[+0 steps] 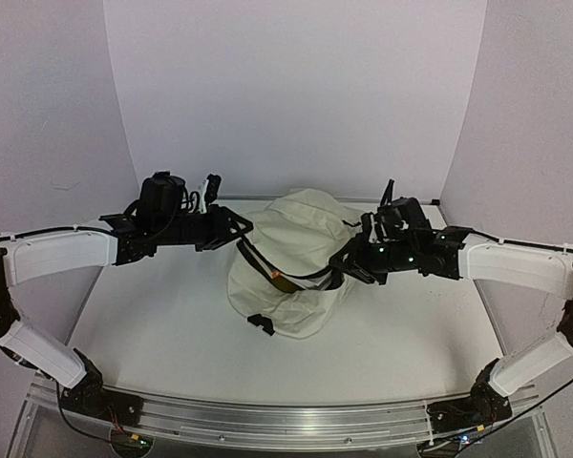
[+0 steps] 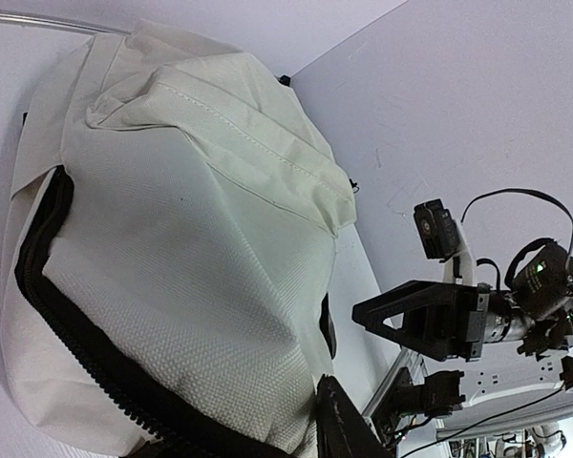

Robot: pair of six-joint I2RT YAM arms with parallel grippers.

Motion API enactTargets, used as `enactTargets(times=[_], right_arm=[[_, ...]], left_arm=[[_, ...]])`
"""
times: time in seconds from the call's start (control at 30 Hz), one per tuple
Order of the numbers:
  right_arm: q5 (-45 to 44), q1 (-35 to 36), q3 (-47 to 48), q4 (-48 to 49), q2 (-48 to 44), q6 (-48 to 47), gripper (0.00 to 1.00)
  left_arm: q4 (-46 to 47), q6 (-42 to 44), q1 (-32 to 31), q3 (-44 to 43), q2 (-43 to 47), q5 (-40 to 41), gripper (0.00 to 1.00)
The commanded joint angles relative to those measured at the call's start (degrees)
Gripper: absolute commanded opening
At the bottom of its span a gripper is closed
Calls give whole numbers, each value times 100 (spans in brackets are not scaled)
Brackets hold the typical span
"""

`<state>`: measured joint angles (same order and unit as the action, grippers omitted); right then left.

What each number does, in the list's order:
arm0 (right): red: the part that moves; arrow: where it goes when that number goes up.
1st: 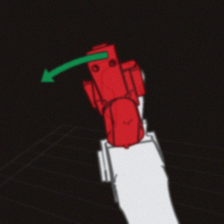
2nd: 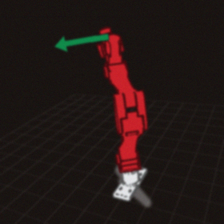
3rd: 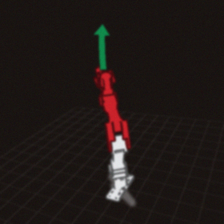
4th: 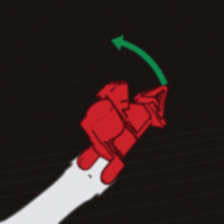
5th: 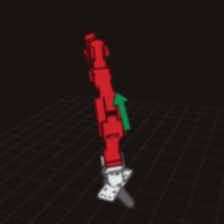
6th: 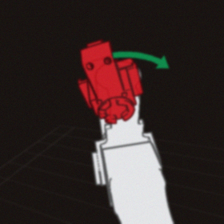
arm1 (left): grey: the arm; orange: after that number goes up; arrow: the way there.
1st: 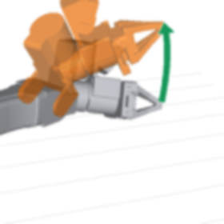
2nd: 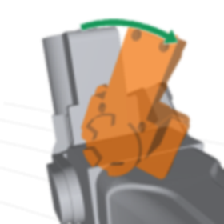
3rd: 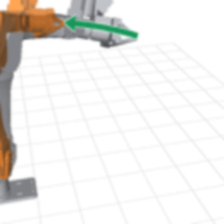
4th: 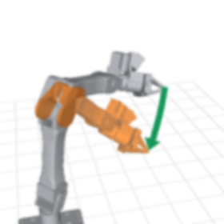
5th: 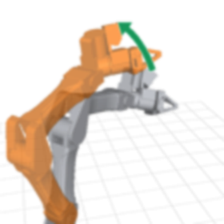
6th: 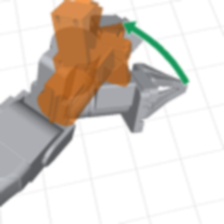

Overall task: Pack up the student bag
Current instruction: Zip the student bag at the center of the board.

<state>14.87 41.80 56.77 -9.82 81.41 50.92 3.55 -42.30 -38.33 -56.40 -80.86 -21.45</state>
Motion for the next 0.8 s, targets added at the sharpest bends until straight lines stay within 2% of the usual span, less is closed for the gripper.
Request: enactTargets(times=[0.0,0.3,0.77], right_arm=[[-351,138,-51,191,131,185,31],[-822,291,-26,183,378,341,30],[-1138,340,166,261,767,332,23]], left_arm=[[318,-62,-17,-150,-8,-17,27],[380,-77,-13,-134,-35,-44,1],[393,-103,-17,-134,-38,-82,0]])
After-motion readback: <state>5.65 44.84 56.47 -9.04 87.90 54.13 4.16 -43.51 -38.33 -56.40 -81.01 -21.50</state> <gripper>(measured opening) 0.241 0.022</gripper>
